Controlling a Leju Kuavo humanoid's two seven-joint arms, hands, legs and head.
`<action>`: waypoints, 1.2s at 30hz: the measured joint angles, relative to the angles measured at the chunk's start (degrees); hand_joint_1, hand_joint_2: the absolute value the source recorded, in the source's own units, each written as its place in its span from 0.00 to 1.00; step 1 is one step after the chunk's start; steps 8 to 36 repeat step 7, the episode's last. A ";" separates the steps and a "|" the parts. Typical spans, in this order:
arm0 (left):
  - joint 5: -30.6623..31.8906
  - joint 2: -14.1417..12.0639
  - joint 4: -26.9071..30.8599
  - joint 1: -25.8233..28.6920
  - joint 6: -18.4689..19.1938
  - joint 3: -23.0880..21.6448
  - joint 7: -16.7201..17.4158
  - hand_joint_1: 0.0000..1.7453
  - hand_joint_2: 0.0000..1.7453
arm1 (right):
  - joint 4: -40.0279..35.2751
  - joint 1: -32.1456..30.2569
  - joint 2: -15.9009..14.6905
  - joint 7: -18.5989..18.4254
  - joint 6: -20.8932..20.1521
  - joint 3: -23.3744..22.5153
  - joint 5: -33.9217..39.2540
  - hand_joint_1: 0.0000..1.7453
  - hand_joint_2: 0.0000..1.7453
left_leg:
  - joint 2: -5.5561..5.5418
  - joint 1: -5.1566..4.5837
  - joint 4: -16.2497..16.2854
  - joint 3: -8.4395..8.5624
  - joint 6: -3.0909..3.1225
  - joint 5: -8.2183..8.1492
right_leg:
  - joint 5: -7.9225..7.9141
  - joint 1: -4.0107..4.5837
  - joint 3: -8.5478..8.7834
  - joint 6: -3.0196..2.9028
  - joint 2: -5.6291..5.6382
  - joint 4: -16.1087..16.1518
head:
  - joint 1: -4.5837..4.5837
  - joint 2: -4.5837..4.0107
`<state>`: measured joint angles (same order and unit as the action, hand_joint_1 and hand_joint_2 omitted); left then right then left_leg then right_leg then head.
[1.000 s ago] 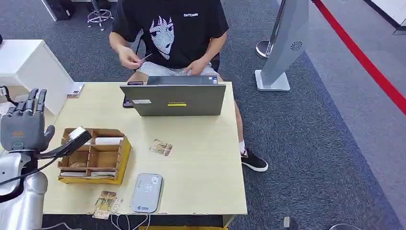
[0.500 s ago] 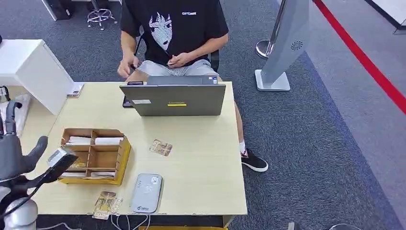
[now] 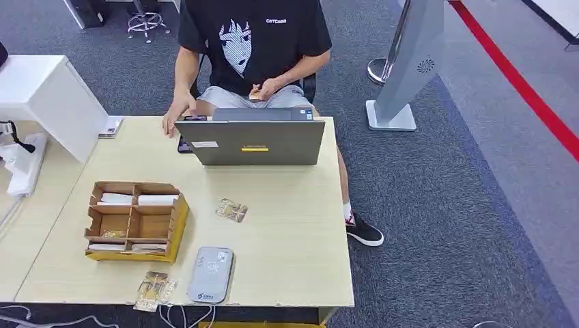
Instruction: Pass the card to the sensor for recognition and then transmit it.
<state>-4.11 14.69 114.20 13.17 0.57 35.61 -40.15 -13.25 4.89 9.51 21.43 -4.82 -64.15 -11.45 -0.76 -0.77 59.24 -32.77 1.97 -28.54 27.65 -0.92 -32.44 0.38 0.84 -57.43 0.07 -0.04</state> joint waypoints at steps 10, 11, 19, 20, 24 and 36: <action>-2.58 3.23 -21.85 -5.35 13.94 18.18 0.11 0.00 1.00 | 0.09 -0.18 0.00 -6.47 7.39 -2.23 -0.26 0.00 1.00 | 0.19 0.05 0.00 0.14 -0.01 0.01 | -0.03 0.00 0.03 -0.05 0.18 -0.02 | 0.04 0.00; -2.58 3.23 -21.85 -5.35 13.94 18.18 0.11 0.00 1.00 | 0.09 -0.18 0.00 -6.47 7.39 -2.23 -0.26 0.00 1.00 | 0.19 0.05 0.00 0.14 -0.01 0.01 | -0.03 0.00 0.03 -0.05 0.18 -0.02 | 0.04 0.00; -2.58 3.23 -21.85 -5.35 13.94 18.18 0.11 0.00 1.00 | 0.09 -0.18 0.00 -6.47 7.39 -2.23 -0.26 0.00 1.00 | 0.19 0.05 0.00 0.14 -0.01 0.01 | -0.03 0.00 0.03 -0.05 0.18 -0.02 | 0.04 0.00; -2.58 3.23 -21.85 -5.35 13.94 18.18 0.11 0.00 1.00 | 0.09 -0.18 0.00 -6.47 7.39 -2.23 -0.26 0.00 1.00 | 0.19 0.05 0.00 0.14 -0.01 0.01 | -0.03 0.00 0.03 -0.05 0.18 -0.02 | 0.04 0.00; -2.58 3.23 -21.85 -5.35 13.94 18.18 0.11 0.00 1.00 | 0.09 -0.18 0.00 -6.47 7.39 -2.23 -0.26 0.00 1.00 | 0.19 0.05 0.00 0.14 -0.01 0.01 | -0.03 0.00 0.03 -0.05 0.18 -0.02 | 0.04 0.00; -2.58 3.23 -21.85 -5.35 13.94 18.18 0.11 0.00 1.00 | 0.09 -0.18 0.00 -6.47 7.39 -2.23 -0.26 0.00 1.00 | 0.19 0.05 0.00 0.14 -0.01 0.01 | -0.03 0.00 0.03 -0.05 0.18 -0.02 | 0.04 0.00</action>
